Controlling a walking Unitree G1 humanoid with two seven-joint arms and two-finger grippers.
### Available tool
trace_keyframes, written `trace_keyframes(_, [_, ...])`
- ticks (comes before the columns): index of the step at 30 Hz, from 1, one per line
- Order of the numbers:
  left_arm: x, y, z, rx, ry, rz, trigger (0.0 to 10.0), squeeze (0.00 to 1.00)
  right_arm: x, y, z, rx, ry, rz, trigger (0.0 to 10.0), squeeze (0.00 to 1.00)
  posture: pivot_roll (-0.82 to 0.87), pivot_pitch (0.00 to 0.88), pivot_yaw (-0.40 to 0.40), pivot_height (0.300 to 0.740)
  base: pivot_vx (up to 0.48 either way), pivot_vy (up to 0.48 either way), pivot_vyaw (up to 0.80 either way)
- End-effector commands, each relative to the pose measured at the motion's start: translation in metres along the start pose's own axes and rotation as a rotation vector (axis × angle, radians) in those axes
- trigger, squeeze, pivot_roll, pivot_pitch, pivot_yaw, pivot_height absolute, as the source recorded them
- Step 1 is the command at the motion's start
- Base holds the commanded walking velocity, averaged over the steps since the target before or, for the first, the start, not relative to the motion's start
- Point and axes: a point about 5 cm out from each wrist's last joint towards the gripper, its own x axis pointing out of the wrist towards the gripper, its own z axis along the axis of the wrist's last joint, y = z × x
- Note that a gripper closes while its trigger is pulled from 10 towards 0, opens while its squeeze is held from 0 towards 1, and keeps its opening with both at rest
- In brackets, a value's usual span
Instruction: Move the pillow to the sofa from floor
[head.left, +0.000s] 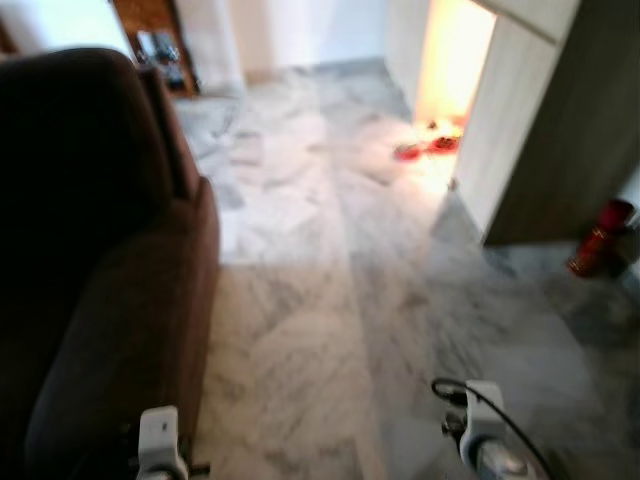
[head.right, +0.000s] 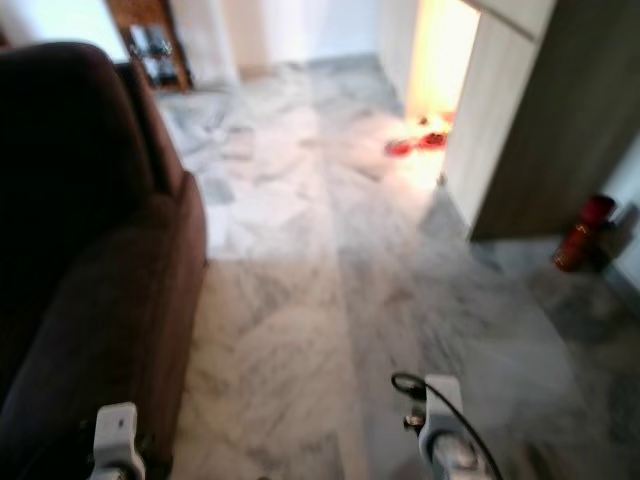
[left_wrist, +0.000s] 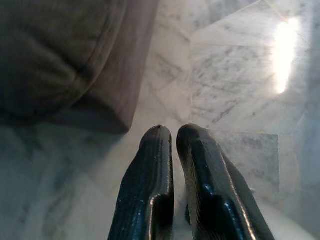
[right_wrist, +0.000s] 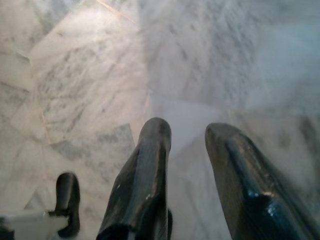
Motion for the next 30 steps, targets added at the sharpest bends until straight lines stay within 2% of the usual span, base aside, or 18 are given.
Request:
trace_keyframes(1, [-0.002, 0.004, -0.007, 0.01, 0.041, 0.017, 10.0, 0.0, 0.001, 0.005, 0.003, 0.003, -0.006, 0.017, 10.0, 0.0, 0.01, 0.06, 0.007, 0.723, 0.0, 0.0, 0.8])
trace_keyframes(7, [0.0, -0.006, -0.005, -0.009, 0.042, 0.019, 10.0, 0.0, 0.003, 0.008, 0.013, -0.031, -0.019, 0.038, 10.0, 0.0, 0.04, 0.049, -0.045, 0.723, 0.0, 0.0, 0.8])
trace_keyframes(12, [0.001, -0.012, -0.006, -0.036, 0.043, 0.032, 10.0, 0.0, 0.001, 0.003, 0.005, -0.061, -0.015, 0.052, 10.0, 0.0, 0.06, 0.035, -0.081, 0.723, 0.0, 0.0, 0.8])
trace_keyframes(23, [-0.005, -0.011, -0.018, -0.05, 0.063, 0.051, 10.0, 0.0, 0.002, 0.013, 0.013, -0.09, -0.031, 0.086, 10.0, 0.0, 0.06, 0.068, -0.09, 0.723, 0.0, 0.0, 0.8])
trace_keyframes(30, [-0.008, -0.022, -0.025, -0.033, 0.069, 0.031, 10.0, 0.0, 0.001, 0.004, 0.012, -0.056, -0.03, 0.085, 10.0, 0.0, 0.05, 0.037, -0.099, 0.723, 0.0, 0.0, 0.09])
